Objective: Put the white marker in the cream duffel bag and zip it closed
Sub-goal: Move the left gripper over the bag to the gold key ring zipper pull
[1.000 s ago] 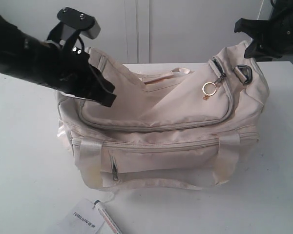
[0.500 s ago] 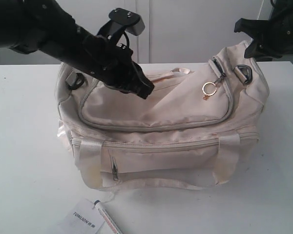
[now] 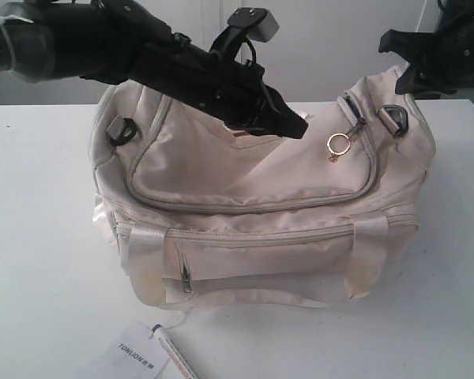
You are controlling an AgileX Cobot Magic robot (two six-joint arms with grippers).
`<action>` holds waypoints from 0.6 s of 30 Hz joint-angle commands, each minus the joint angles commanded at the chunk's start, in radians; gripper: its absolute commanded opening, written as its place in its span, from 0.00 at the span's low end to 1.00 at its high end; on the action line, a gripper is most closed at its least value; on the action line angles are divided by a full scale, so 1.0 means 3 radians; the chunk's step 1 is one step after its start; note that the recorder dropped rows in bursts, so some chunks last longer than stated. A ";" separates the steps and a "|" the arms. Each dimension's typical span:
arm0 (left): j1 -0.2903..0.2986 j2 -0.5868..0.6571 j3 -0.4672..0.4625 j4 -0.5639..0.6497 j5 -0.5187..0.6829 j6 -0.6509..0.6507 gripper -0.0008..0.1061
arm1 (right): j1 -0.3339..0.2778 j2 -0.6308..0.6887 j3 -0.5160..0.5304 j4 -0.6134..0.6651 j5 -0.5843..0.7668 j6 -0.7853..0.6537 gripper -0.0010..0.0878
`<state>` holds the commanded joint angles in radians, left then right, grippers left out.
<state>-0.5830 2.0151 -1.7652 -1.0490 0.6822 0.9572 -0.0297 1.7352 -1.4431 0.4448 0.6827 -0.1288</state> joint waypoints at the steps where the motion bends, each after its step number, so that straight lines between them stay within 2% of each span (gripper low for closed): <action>1: 0.0000 0.0054 -0.0065 -0.0016 0.0014 -0.0037 0.01 | 0.0000 0.0000 0.0000 0.0000 0.0000 0.0000 0.01; 7: 0.0000 0.0377 -0.0395 -0.0139 0.0087 -0.0255 0.01 | 0.0000 0.0000 0.0000 0.0000 0.0000 0.0000 0.01; 13: 0.0000 0.0551 -0.0566 -0.0396 0.0086 -0.0323 0.02 | 0.0000 0.0000 0.0000 0.0000 0.0000 0.0000 0.01; 15: 0.0000 0.0582 -0.0580 -0.0416 0.0086 -0.0335 0.09 | 0.0000 0.0000 0.0000 0.0000 0.0000 0.0000 0.01; 18: 0.0000 0.0616 -0.0595 -0.0443 0.0086 -0.0361 0.27 | 0.0000 0.0000 0.0000 0.0000 0.0000 0.0000 0.01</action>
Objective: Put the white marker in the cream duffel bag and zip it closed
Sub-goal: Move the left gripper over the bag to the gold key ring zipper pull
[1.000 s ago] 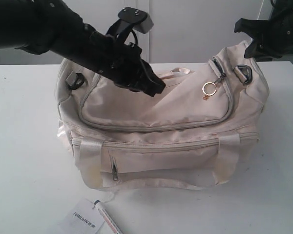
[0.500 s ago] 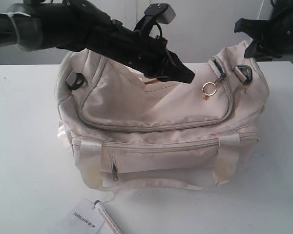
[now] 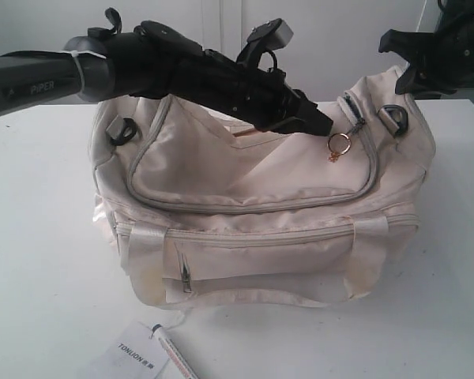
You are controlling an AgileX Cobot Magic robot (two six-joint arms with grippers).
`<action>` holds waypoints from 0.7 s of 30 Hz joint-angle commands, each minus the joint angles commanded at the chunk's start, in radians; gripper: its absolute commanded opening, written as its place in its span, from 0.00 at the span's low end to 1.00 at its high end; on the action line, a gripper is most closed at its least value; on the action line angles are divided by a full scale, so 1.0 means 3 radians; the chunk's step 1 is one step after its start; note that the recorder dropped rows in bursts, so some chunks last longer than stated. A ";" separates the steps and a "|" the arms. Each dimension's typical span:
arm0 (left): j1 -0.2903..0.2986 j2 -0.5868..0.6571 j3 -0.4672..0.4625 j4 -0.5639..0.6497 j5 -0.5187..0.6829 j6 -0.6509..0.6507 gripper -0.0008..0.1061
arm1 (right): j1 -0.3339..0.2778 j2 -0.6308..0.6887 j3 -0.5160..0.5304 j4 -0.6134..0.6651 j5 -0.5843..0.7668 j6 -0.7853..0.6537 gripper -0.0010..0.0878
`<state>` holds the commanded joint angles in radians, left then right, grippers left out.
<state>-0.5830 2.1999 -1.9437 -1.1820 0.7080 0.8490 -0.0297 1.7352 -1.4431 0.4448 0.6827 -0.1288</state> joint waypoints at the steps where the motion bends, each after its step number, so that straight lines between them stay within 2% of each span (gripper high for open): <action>1: 0.0000 0.0015 0.0000 -0.0027 0.0000 0.0010 0.35 | 0.0000 0.0000 0.0000 0.0000 0.0000 0.0000 0.01; 4: 0.0000 0.0056 0.0000 -0.0034 0.0000 0.0099 0.49 | 0.0000 0.0000 0.0000 0.0000 0.0000 0.0000 0.01; 6: 0.0000 0.0076 0.0000 -0.0049 0.0000 0.0221 0.52 | 0.0000 0.0000 0.0000 0.0000 0.0000 0.0000 0.01; 11: 0.0000 0.0127 0.0000 -0.0059 0.0000 0.0585 0.53 | 0.0000 0.0000 0.0000 0.0000 0.0000 0.0000 0.01; 17: -0.0034 0.0156 0.0000 -0.0080 0.0024 0.0609 0.53 | 0.0000 0.0000 0.0000 0.0000 0.0000 0.0000 0.01; 21: -0.0137 0.0172 0.0000 -0.0080 0.0000 0.0685 0.53 | 0.0000 0.0000 0.0000 0.0000 0.0000 0.0000 0.01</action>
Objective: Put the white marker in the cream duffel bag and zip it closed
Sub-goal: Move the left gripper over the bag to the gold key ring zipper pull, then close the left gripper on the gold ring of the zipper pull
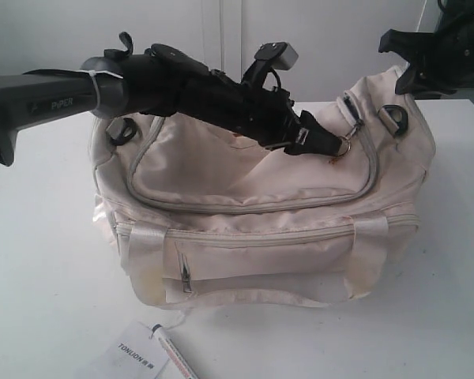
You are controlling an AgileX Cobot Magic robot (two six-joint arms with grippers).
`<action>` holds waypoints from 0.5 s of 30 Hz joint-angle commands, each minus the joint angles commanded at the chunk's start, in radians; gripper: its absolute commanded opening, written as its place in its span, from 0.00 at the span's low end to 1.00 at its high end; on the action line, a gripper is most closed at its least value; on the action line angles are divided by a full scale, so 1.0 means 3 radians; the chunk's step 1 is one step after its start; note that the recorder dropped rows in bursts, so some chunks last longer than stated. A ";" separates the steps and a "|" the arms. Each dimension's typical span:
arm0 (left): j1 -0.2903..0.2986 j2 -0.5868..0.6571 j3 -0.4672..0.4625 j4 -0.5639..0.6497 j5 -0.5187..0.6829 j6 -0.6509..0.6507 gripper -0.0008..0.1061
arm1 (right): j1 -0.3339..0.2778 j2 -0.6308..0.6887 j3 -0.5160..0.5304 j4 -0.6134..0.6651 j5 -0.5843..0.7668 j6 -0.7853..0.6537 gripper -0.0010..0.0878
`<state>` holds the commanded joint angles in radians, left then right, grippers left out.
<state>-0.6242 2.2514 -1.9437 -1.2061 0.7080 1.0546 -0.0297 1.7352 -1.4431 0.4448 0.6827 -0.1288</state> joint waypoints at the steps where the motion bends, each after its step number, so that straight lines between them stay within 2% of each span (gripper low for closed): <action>1: -0.0019 0.0021 0.0000 0.0016 -0.0044 0.0017 0.53 | 0.0000 0.0000 0.0000 0.0000 0.0000 0.0000 0.01; 5: -0.0115 0.0070 0.0000 0.0032 -0.0295 0.0085 0.53 | 0.0000 0.0000 0.0000 0.0000 0.0000 0.0000 0.01; 8: -0.0129 0.0077 0.0000 0.0032 -0.0388 0.0085 0.47 | 0.0000 0.0000 0.0000 0.0000 0.0000 0.0000 0.01; 15: -0.0129 0.0077 0.0000 0.0032 -0.0376 0.0085 0.01 | 0.0000 0.0000 0.0000 0.0000 0.0000 0.0000 0.01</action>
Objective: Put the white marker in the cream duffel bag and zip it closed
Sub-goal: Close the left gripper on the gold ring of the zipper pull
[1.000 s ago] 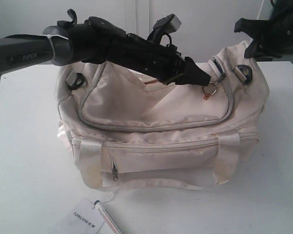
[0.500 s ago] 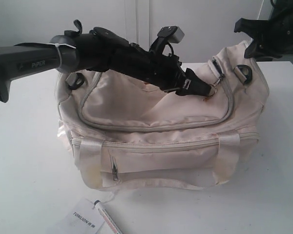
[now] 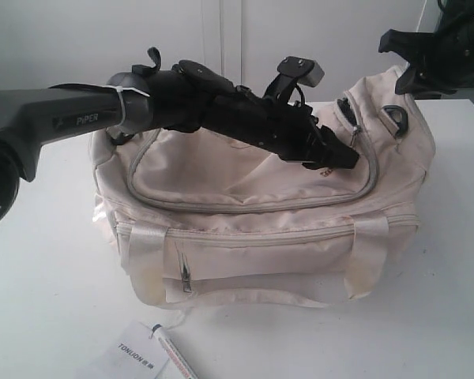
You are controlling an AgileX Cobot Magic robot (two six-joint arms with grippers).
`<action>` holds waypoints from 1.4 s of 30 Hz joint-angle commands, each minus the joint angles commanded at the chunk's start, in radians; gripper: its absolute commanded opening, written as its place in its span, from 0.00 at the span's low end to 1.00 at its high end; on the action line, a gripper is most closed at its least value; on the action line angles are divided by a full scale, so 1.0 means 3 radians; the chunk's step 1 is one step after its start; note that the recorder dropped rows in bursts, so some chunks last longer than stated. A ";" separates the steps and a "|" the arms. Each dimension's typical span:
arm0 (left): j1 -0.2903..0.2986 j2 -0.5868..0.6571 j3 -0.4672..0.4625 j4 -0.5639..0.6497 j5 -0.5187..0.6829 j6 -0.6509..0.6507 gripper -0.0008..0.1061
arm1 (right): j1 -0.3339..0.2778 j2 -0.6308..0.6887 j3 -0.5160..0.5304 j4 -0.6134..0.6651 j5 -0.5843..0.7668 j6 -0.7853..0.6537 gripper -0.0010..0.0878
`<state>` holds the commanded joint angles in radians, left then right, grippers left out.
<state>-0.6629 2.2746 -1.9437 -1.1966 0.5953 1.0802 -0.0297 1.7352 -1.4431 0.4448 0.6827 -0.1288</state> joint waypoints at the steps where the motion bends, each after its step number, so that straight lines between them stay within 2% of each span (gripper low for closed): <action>1: 0.0006 0.0000 0.0000 0.0001 0.0007 0.0000 0.01 | 0.0000 0.0000 0.0000 0.0000 0.0000 0.0000 0.01; 12: 0.0006 -0.0154 0.0000 0.0001 0.0116 -0.0058 0.01 | 0.0000 0.0000 0.0000 0.0000 0.0000 0.0000 0.01; 26: 0.0006 -0.0190 0.0000 0.0001 0.0437 -0.0805 0.01 | 0.0000 0.0000 0.0000 0.0000 0.0000 0.0000 0.01; 42: 0.0000 -0.0190 0.0000 0.0001 0.0975 -0.0809 0.01 | 0.0000 0.0000 0.0000 0.0000 0.0000 0.0000 0.01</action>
<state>-0.6629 2.2175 -1.9437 -1.1962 0.8879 0.8374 -0.0297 1.7352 -1.4431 0.4448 0.6827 -0.1288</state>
